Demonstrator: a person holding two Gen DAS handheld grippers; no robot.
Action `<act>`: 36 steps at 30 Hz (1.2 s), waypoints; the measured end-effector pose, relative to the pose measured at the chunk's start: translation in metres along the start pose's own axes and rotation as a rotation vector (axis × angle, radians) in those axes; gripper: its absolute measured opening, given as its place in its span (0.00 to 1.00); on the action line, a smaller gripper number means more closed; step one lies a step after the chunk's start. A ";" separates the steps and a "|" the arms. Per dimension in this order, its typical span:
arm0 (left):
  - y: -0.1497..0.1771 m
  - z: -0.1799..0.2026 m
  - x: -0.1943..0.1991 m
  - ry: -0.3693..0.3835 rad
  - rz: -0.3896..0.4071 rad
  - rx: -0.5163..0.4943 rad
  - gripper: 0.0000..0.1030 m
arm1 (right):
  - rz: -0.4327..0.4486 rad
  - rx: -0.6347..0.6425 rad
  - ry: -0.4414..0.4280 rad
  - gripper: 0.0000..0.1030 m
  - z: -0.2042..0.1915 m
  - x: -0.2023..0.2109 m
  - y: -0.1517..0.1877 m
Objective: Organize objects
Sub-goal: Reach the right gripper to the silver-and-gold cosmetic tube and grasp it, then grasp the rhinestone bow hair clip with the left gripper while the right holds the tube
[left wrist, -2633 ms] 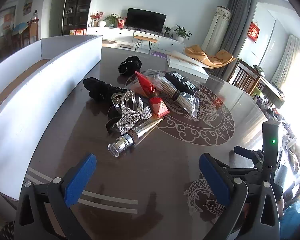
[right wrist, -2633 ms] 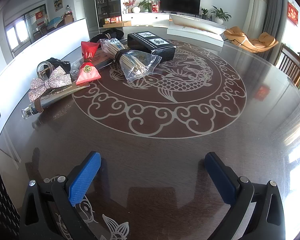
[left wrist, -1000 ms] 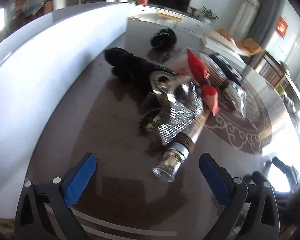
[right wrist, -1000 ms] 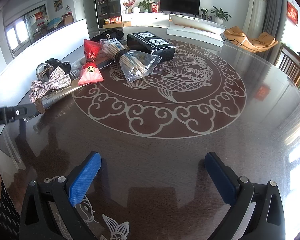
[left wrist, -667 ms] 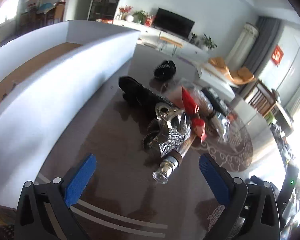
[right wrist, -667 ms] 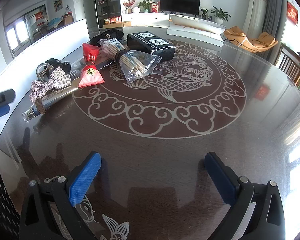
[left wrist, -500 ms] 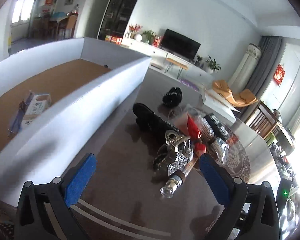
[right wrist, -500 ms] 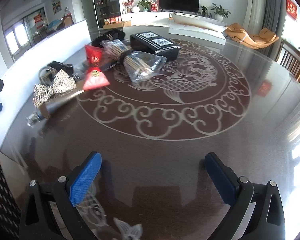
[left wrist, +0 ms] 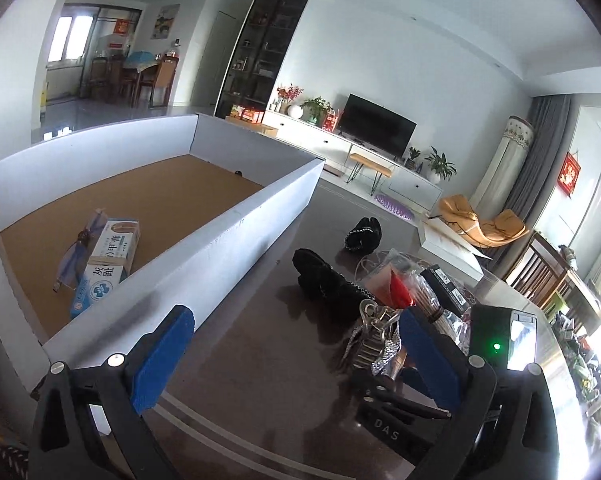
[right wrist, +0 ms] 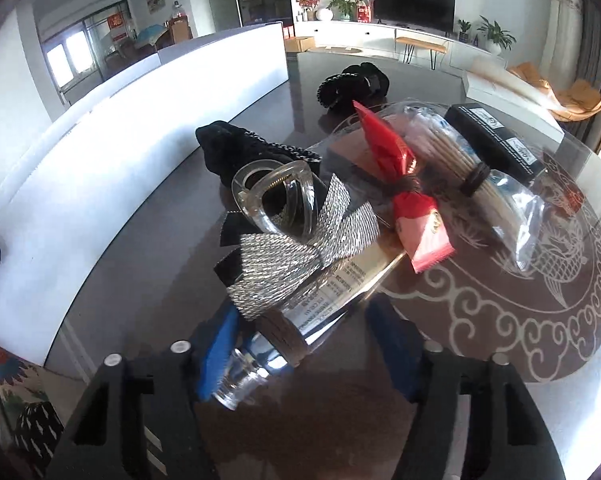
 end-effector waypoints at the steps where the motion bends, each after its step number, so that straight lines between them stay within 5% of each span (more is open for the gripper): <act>1: 0.001 0.001 -0.002 0.010 -0.010 0.004 1.00 | -0.001 0.006 0.015 0.41 0.007 0.005 0.003; 5: 0.008 0.007 -0.011 0.037 -0.056 -0.004 1.00 | 0.000 0.003 0.042 0.29 0.039 0.025 0.020; 19: 0.042 0.052 -0.031 0.125 -0.209 -0.168 1.00 | 0.036 -0.061 0.245 0.28 0.151 0.081 0.069; 27: 0.067 0.073 -0.043 0.112 -0.296 -0.300 1.00 | 0.068 -0.047 0.234 0.31 0.160 0.077 0.065; 28: 0.070 0.074 -0.046 0.100 -0.310 -0.313 1.00 | 0.072 -0.061 0.226 0.36 0.161 0.078 0.066; 31: 0.083 0.075 -0.057 0.067 -0.368 -0.347 1.00 | 0.071 -0.124 0.189 0.74 0.168 0.076 0.070; 36: 0.092 0.076 -0.064 0.058 -0.410 -0.368 1.00 | 0.055 -0.074 0.162 0.83 0.156 0.068 0.068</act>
Point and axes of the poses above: each gripper's, at about its wrist camera, not at the fingertips, and x roughly against the way its jaws point, z to its right, y to its underside, the point moved 7 cm from there along -x, roughly the way its jaws point, and after that the axes turned 6 degrees about -y, right-handed, at the moved point
